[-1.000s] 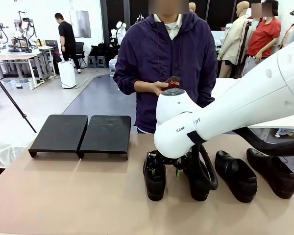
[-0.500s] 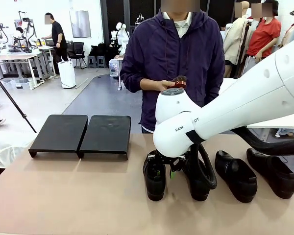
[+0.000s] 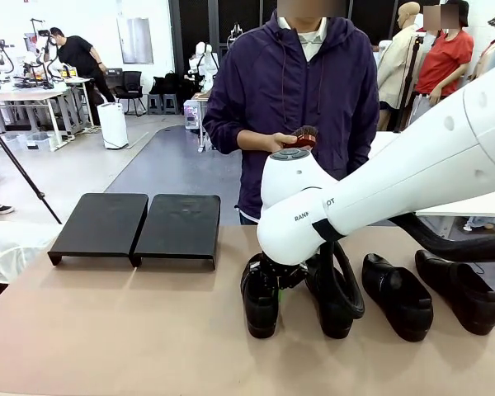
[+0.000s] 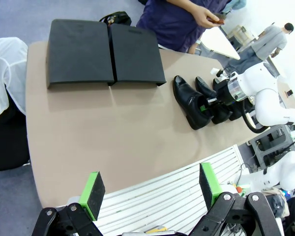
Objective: Organize the shoes by placing them on the stand.
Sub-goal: Pick up one Shoe and place it in the middle of the table.
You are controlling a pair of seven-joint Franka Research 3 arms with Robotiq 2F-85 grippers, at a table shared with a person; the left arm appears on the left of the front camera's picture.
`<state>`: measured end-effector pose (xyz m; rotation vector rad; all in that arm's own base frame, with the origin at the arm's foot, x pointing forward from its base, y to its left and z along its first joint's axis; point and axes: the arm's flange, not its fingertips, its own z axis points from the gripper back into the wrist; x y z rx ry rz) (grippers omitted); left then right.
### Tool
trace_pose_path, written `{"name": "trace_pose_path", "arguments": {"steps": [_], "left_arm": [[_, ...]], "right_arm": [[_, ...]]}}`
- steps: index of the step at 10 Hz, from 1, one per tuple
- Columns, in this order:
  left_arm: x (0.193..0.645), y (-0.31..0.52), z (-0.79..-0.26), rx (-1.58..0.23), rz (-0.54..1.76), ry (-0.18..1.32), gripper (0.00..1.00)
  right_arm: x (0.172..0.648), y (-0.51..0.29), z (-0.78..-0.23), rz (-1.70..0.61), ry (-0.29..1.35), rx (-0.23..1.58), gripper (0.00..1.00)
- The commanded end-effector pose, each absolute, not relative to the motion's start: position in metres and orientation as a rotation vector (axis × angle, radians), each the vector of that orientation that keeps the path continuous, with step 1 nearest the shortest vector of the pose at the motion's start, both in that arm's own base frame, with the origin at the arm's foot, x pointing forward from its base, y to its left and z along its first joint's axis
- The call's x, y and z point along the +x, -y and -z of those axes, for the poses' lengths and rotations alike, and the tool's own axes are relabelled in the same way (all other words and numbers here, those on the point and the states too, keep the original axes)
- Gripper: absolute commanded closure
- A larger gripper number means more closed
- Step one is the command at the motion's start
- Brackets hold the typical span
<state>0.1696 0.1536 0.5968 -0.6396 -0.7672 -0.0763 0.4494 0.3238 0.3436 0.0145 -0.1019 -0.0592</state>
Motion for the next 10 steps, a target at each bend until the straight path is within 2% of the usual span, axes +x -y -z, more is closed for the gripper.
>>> {"name": "trace_pose_path", "arguments": {"steps": [1,3,5,8,10], "left_arm": [[0.168,-0.154,-0.596,-0.652,0.091,0.776,0.00],[0.168,-0.154,-0.596,-0.652,0.091,0.776,0.00],[0.168,-0.154,-0.596,-0.652,0.091,0.776,0.00],[0.168,-0.154,-0.596,-0.652,0.091,0.776,0.00],[0.168,-0.154,-0.596,-0.652,0.091,0.776,0.00]], "right_arm": [[0.444,-0.329,-0.356,0.065,0.125,0.024,1.00],[0.443,-0.329,-0.360,0.058,0.122,0.023,1.00],[0.431,-0.324,-0.389,0.054,0.080,0.048,1.00],[0.371,-0.352,-0.428,-0.047,0.043,0.128,1.00],[0.338,-0.384,-0.434,-0.122,-0.002,0.151,1.00]]}}
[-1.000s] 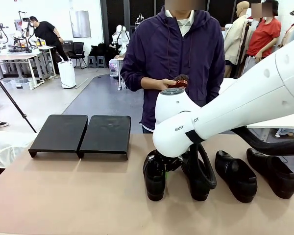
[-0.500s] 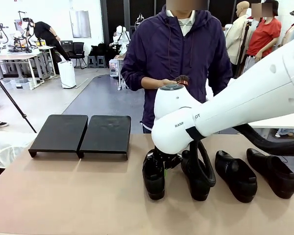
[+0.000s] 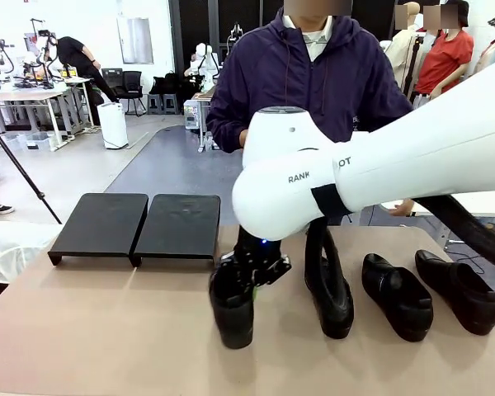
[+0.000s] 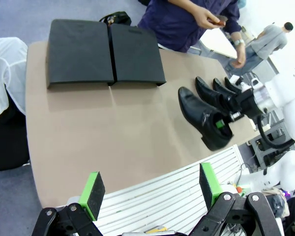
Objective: Organize the shoes by placing them on the stand.
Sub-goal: Pick up one Shoe and place it in the middle of the table.
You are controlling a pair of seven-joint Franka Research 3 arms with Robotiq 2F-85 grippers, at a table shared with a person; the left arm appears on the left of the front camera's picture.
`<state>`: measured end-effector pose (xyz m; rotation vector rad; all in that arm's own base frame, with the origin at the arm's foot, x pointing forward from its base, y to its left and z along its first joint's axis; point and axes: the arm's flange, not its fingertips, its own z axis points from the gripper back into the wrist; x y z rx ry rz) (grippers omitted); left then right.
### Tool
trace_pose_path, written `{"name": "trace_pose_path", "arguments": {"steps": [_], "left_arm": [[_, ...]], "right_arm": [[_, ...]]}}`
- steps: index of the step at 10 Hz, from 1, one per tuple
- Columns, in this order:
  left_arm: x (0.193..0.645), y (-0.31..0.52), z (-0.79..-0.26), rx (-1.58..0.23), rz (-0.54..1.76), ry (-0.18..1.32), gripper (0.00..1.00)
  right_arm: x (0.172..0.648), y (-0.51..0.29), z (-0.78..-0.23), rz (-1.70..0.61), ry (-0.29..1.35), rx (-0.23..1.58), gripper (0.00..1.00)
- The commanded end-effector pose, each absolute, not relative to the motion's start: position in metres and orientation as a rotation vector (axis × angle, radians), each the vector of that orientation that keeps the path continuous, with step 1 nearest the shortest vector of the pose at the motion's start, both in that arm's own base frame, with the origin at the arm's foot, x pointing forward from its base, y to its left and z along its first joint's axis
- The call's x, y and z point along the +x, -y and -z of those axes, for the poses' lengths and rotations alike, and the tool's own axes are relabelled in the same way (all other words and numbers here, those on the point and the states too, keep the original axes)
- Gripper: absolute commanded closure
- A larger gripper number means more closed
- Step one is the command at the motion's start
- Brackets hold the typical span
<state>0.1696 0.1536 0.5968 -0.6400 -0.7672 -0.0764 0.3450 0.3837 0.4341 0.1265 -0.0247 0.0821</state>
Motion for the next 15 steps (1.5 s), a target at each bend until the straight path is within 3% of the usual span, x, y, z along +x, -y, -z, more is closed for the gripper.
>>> {"name": "trace_pose_path", "arguments": {"steps": [1,7,12,15], "left_arm": [[0.168,-0.154,-0.596,-0.652,0.091,0.776,0.00],[0.168,-0.154,-0.596,-0.652,0.091,0.776,0.00],[0.168,-0.154,-0.596,-0.652,0.091,0.776,0.00],[0.168,-0.154,-0.596,-0.652,0.091,0.776,0.00]], "right_arm": [[0.330,-0.399,-0.434,-0.160,0.008,0.165,1.00],[0.341,-0.508,-0.391,-0.126,0.017,0.165,1.00],[0.366,-0.528,-0.357,0.041,0.137,0.158,1.00],[0.371,-0.518,-0.353,0.009,0.076,0.165,1.00]]}}
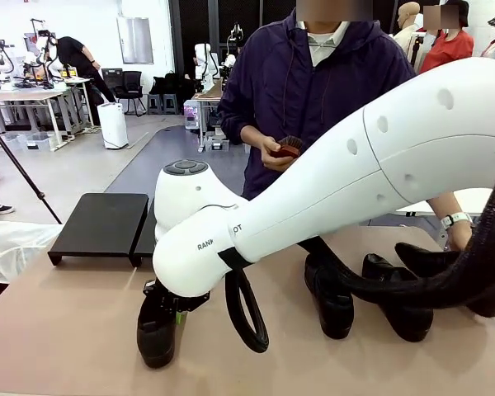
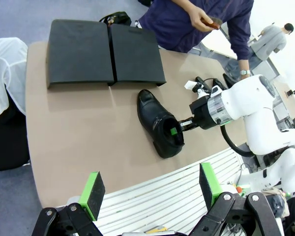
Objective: Organize the shoes by placing them on the stand.
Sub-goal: Pick up one Shoe and place it in the middle of the table.
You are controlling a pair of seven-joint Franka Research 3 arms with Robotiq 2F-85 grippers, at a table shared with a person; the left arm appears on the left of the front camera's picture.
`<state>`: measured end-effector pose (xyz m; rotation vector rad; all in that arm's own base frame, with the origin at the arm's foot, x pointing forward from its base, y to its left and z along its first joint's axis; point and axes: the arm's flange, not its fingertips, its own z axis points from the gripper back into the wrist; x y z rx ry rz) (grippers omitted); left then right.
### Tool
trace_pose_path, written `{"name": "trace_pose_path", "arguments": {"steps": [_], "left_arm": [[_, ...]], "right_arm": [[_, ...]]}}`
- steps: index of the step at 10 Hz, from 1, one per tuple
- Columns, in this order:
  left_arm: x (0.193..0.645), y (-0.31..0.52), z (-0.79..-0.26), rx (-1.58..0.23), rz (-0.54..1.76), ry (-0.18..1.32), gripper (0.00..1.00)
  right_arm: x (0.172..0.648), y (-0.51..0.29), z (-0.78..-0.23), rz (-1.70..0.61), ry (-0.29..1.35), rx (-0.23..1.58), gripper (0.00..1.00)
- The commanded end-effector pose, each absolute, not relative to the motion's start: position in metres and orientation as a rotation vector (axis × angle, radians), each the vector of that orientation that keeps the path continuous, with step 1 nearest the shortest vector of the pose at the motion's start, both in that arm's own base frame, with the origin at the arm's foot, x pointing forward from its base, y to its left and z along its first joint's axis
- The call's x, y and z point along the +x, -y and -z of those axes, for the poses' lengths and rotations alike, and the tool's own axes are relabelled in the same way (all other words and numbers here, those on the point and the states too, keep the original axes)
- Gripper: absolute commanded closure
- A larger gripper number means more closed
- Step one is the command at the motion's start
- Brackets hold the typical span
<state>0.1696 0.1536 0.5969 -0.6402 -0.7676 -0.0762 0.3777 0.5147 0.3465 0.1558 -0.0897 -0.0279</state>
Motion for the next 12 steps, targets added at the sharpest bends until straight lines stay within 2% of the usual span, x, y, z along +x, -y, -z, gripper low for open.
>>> {"name": "trace_pose_path", "arguments": {"steps": [1,4,6,9,12], "left_arm": [[0.168,-0.154,-0.596,-0.652,0.091,0.776,0.00],[0.168,-0.154,-0.596,-0.652,0.091,0.776,0.00],[0.168,-0.154,-0.596,-0.652,0.091,0.776,0.00],[0.168,-0.154,-0.596,-0.652,0.091,0.776,0.00],[0.168,-0.154,-0.596,-0.652,0.091,0.776,0.00]], "right_arm": [[0.371,-0.518,-0.353,0.009,0.076,0.165,1.00],[0.374,-0.517,-0.346,0.022,0.085,0.156,1.00],[0.374,-0.516,-0.345,0.022,0.068,0.139,0.00],[0.374,-0.512,-0.348,0.031,0.071,0.136,0.00],[0.374,-0.483,-0.394,-0.013,0.082,0.192,0.00]]}}
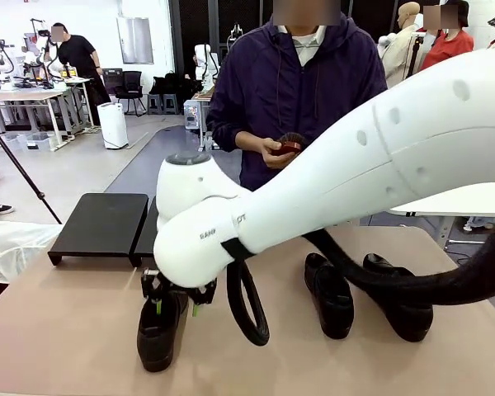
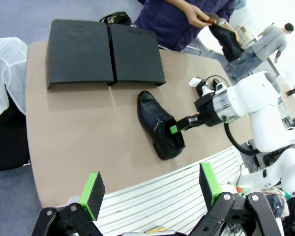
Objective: Organize the shoes by placing them on the stand.
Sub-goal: Pick up one Shoe and place it in the middle of the table.
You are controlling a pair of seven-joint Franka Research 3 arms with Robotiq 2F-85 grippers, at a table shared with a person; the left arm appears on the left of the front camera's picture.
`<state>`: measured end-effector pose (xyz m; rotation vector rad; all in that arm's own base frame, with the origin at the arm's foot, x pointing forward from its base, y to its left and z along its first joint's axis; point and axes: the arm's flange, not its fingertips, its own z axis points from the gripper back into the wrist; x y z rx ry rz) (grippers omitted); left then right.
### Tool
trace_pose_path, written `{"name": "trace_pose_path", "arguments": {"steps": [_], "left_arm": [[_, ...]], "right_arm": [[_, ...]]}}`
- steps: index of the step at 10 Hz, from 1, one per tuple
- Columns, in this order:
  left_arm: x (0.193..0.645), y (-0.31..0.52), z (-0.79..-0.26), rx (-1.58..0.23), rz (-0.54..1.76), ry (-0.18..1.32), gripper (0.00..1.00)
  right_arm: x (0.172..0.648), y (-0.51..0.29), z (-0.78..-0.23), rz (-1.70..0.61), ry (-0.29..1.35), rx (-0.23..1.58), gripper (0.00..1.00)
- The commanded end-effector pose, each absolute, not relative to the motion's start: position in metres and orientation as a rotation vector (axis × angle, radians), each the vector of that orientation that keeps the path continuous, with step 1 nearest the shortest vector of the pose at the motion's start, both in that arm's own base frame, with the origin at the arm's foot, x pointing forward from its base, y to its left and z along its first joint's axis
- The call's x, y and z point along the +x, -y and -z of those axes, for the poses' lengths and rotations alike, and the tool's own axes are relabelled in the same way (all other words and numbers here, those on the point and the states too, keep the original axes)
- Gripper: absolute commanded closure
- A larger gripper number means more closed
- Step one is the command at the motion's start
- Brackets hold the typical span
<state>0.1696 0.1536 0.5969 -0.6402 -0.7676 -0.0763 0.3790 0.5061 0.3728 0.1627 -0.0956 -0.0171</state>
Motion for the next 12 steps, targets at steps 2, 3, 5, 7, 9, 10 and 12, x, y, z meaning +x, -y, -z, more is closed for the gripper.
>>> {"name": "trace_pose_path", "arguments": {"steps": [2,3,5,7,9,10,12], "left_arm": [[0.168,-0.154,-0.596,-0.652,0.091,0.776,0.00],[0.168,-0.154,-0.596,-0.652,0.091,0.776,0.00],[0.168,-0.154,-0.596,-0.652,0.091,0.776,0.00],[0.168,-0.154,-0.596,-0.652,0.091,0.776,0.00],[0.168,-0.154,-0.596,-0.652,0.091,0.776,0.00],[0.168,-0.154,-0.596,-0.652,0.091,0.776,0.00],[0.168,-0.154,-0.596,-0.652,0.091,0.776,0.00]], "right_arm": [[0.369,-0.442,-0.448,-0.108,0.047,0.258,0.00],[0.360,-0.416,-0.471,-0.250,-0.082,0.318,0.00],[0.332,-0.338,-0.504,-0.253,-0.115,0.308,0.00],[0.309,-0.254,-0.533,-0.185,-0.103,0.321,0.00],[0.311,-0.169,-0.562,-0.125,-0.134,0.474,0.00],[0.313,-0.121,-0.578,-0.099,-0.105,0.511,0.00],[0.300,-0.022,-0.602,-0.277,0.026,0.519,0.00]]}}
